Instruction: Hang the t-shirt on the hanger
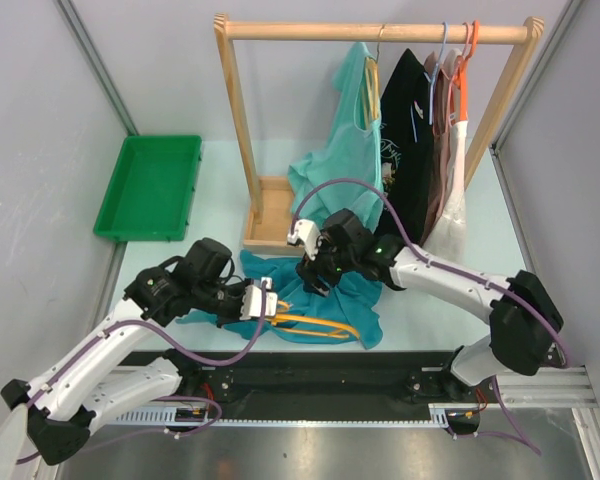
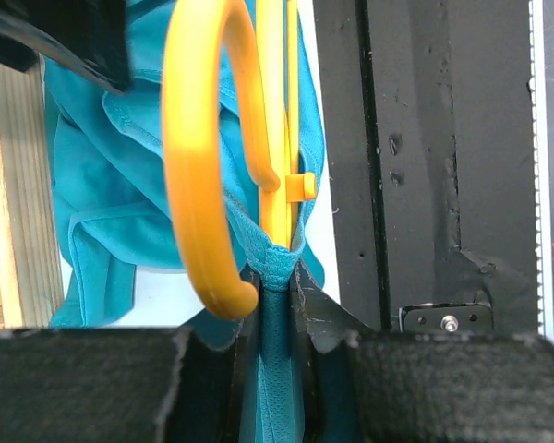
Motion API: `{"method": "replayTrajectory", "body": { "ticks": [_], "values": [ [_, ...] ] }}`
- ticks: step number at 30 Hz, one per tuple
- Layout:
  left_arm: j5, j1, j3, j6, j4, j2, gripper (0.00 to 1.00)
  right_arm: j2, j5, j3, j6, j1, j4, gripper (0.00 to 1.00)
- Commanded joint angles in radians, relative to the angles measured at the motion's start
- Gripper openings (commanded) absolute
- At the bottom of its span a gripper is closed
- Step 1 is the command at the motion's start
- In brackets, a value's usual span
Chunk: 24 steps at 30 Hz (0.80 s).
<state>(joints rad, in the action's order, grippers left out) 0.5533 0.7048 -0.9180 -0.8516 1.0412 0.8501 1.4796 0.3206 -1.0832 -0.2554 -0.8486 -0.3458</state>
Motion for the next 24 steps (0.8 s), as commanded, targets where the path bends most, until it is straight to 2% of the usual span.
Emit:
{"method": "replayTrajectory", "body": {
  "ticks": [1, 4, 8, 11, 12, 14, 17, 19, 24],
  "values": [
    [0.008, 0.009, -0.009, 0.051, -0.029, 0.006, 0.0, 0.045, -0.092, -0.021, -0.033, -0.047, 0.021, 0.66],
    [0.008, 0.009, -0.001, 0.06, -0.032, -0.002, 0.0, 0.08, -0.118, -0.018, -0.057, -0.052, -0.007, 0.65],
    [-0.019, 0.005, 0.011, 0.074, -0.044, -0.031, 0.0, 0.108, -0.173, 0.0, -0.084, -0.04, -0.019, 0.58],
    [-0.042, -0.007, 0.016, 0.085, -0.032, -0.051, 0.0, 0.11, -0.178, -0.003, -0.093, -0.017, -0.038, 0.31],
    [-0.067, -0.01, 0.016, 0.118, -0.032, -0.055, 0.0, 0.107, -0.172, -0.027, -0.094, -0.003, -0.092, 0.12],
    [-0.096, -0.033, 0.01, 0.144, -0.026, -0.074, 0.0, 0.067, -0.144, -0.047, -0.108, 0.037, -0.181, 0.0],
    [-0.095, -0.076, 0.018, 0.196, -0.035, -0.118, 0.0, -0.02, -0.12, -0.05, -0.153, 0.069, -0.264, 0.0],
    [-0.07, -0.097, 0.021, 0.215, -0.046, -0.144, 0.0, -0.068, -0.115, -0.032, -0.168, 0.075, -0.288, 0.0],
    [-0.114, -0.12, -0.004, 0.272, -0.104, -0.22, 0.0, -0.151, -0.114, 0.0, -0.162, 0.12, -0.312, 0.0]
  ]
}}
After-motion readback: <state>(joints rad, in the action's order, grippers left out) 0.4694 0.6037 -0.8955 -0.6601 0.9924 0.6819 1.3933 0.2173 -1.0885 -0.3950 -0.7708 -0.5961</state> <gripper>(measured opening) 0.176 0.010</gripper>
